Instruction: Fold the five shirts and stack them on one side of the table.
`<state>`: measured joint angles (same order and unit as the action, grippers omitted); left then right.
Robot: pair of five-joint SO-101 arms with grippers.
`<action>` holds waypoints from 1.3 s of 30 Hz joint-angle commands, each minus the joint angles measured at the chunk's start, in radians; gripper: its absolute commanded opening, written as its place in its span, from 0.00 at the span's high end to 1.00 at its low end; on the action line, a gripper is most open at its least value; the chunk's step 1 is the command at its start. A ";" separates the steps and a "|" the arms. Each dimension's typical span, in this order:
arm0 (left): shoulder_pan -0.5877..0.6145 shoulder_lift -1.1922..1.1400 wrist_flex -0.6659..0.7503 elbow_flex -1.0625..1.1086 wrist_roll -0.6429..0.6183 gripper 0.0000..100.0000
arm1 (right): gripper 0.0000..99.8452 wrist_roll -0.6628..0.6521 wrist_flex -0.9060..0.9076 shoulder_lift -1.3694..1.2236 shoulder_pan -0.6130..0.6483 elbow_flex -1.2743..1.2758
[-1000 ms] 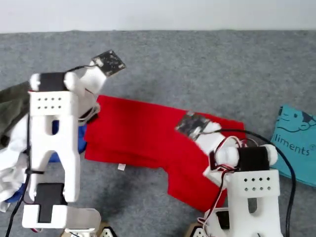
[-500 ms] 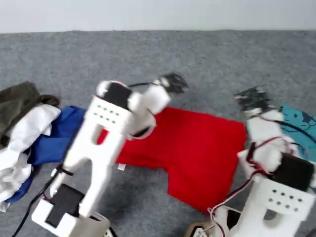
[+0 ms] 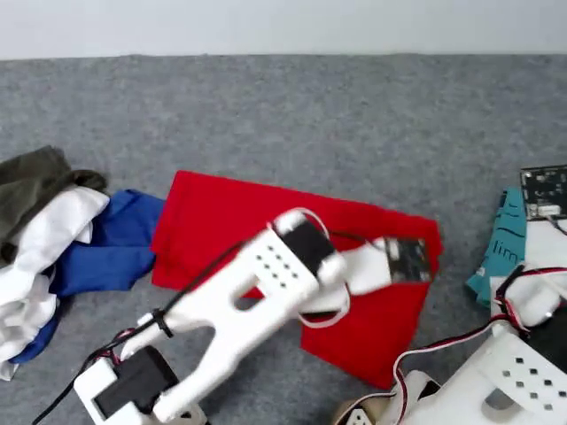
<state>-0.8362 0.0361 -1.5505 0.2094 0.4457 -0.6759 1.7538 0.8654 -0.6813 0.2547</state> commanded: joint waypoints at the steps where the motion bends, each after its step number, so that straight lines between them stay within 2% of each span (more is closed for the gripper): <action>1: -0.052 0.041 0.049 0.033 -0.008 0.78 | 0.99 0.009 0.041 0.018 -0.042 -0.051; 5: -0.077 0.041 0.150 0.102 -0.005 0.77 | 0.99 0.008 0.041 0.018 -0.054 -0.044; 10: -0.126 0.038 0.204 0.145 -0.008 0.77 | 0.99 0.009 0.041 0.018 -0.050 -0.043; 17: -0.130 -0.137 0.282 0.140 -0.008 0.77 | 0.99 0.009 0.041 0.018 -0.050 -0.043; 24: -0.163 -0.150 0.285 0.091 -0.072 0.78 | 0.99 0.009 0.041 0.018 -0.053 -0.043; 39: -0.173 -0.313 0.356 0.079 -0.075 0.80 | 0.99 0.009 0.041 0.018 -0.053 -0.043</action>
<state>-1.0142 -0.2800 -1.2144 0.3399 0.3813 -0.6759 1.7553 0.8654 -0.7242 0.2547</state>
